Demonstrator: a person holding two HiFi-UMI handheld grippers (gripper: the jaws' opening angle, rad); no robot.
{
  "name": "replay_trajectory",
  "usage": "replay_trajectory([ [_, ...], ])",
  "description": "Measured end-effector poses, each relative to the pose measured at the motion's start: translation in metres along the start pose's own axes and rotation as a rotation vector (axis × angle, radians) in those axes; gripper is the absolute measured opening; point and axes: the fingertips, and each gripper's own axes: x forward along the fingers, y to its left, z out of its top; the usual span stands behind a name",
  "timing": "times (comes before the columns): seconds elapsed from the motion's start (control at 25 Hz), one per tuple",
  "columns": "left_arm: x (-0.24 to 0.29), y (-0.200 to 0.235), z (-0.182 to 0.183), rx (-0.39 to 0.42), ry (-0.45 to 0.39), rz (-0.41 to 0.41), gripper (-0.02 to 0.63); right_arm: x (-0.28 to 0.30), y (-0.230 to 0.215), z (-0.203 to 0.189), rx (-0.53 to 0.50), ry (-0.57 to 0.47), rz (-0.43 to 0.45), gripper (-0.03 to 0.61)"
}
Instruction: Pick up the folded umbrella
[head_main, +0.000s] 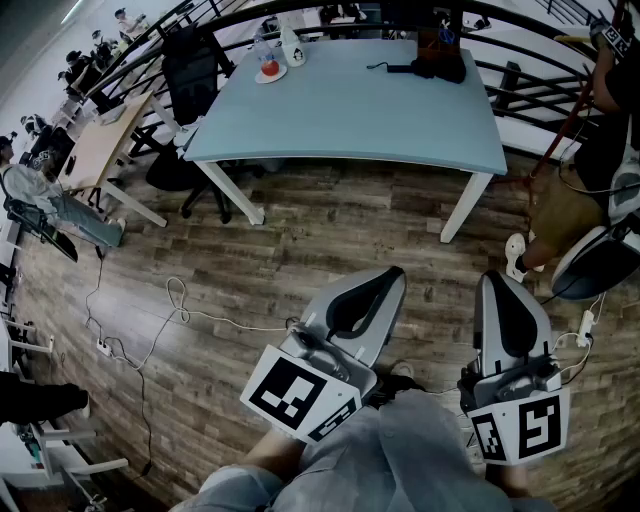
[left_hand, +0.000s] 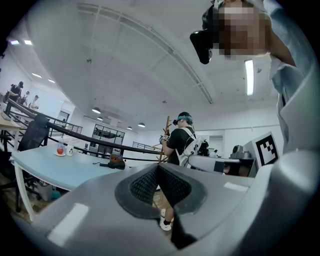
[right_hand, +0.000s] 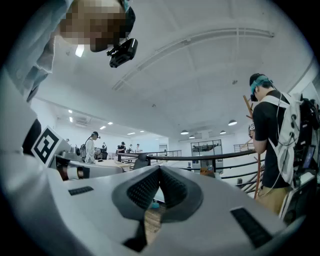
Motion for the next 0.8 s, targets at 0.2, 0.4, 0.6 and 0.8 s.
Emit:
replay_trajectory([
  [0.2, 0.012, -0.006, 0.000, -0.005, 0.000, 0.008, 0.005, 0.002, -0.013, 0.001, -0.006, 0.004, 0.017, 0.000],
  [0.4, 0.020, -0.018, -0.004, -0.006, 0.007, 0.008, 0.005, -0.005, -0.025, -0.003, 0.002, 0.012, 0.018, 0.000],
  [0.6, 0.029, -0.027, -0.007, 0.001, 0.007, 0.015, 0.005, -0.013, -0.043, -0.009, 0.022, 0.018, 0.003, 0.000],
  [0.8, 0.037, -0.032, -0.011, 0.005, 0.008, 0.029, 0.005, -0.018, -0.056, -0.014, 0.008, 0.030, 0.005, 0.000],
])
